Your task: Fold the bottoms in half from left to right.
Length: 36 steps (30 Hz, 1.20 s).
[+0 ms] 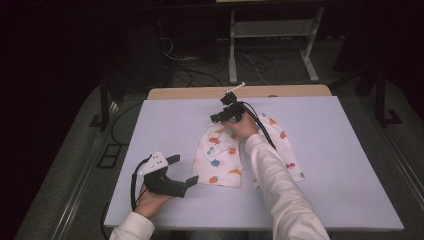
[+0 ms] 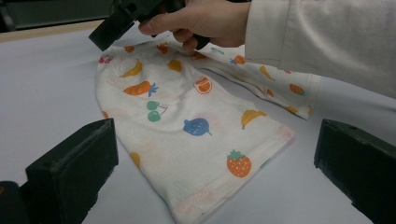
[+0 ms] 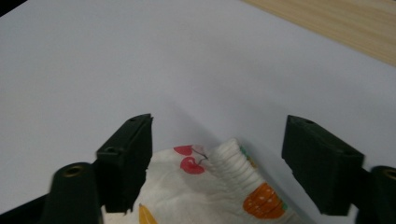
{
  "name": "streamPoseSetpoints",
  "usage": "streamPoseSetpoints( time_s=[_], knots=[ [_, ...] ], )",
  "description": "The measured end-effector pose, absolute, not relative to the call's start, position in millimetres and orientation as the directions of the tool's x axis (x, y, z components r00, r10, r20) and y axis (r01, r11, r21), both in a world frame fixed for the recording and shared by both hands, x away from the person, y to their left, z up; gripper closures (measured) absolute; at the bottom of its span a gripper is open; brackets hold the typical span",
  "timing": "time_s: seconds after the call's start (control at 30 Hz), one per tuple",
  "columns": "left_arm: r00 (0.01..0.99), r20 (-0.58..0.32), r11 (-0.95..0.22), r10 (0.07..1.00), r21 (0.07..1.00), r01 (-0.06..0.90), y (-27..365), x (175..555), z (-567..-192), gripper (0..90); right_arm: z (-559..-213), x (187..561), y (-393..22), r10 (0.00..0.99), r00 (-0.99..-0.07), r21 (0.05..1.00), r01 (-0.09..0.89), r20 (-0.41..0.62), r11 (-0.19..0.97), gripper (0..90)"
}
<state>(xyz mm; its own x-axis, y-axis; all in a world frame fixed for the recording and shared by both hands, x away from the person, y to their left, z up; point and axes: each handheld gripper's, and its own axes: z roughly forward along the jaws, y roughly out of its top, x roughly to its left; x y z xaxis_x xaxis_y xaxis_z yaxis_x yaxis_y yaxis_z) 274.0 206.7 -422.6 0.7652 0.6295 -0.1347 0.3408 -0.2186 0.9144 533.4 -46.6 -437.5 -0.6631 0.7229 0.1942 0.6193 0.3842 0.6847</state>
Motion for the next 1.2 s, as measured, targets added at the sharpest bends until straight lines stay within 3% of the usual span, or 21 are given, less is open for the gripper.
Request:
streamPoseSetpoints(
  time_s=[0.53,0.77,0.97,1.13,1.2],
  knots=[
    [0.764,-0.136,-0.222,0.63,0.912,0.345,205.9,275.0,-423.4,0.0,-438.5,531.9,-42.4,0.736,-0.661,0.662,0.618,0.145,0.425,62.5],
    [0.762,-0.132,-0.229,0.633,0.909,0.348,205.2,274.7,-423.8,0.0,-439.0,529.7,-36.6,0.751,-0.655,0.651,0.604,0.077,0.46,70.8],
    [0.767,-0.133,-0.234,0.628,0.908,0.349,202.3,271.6,-423.6,0.0,-440.0,530.5,-36.2,0.748,-0.658,0.655,0.603,0.085,0.456,73.3],
    [0.764,-0.136,-0.234,0.63,0.906,0.354,201.5,271.5,-424.6,0.0,-439.3,531.4,-38.4,0.756,-0.643,0.665,0.619,0.123,0.418,87.2],
    [0.763,-0.138,-0.234,0.631,0.904,0.358,201.9,272.1,-425.0,0.0,-438.8,531.3,-38.9,0.758,-0.64,0.663,0.624,0.128,0.414,87.8]
  ],
)
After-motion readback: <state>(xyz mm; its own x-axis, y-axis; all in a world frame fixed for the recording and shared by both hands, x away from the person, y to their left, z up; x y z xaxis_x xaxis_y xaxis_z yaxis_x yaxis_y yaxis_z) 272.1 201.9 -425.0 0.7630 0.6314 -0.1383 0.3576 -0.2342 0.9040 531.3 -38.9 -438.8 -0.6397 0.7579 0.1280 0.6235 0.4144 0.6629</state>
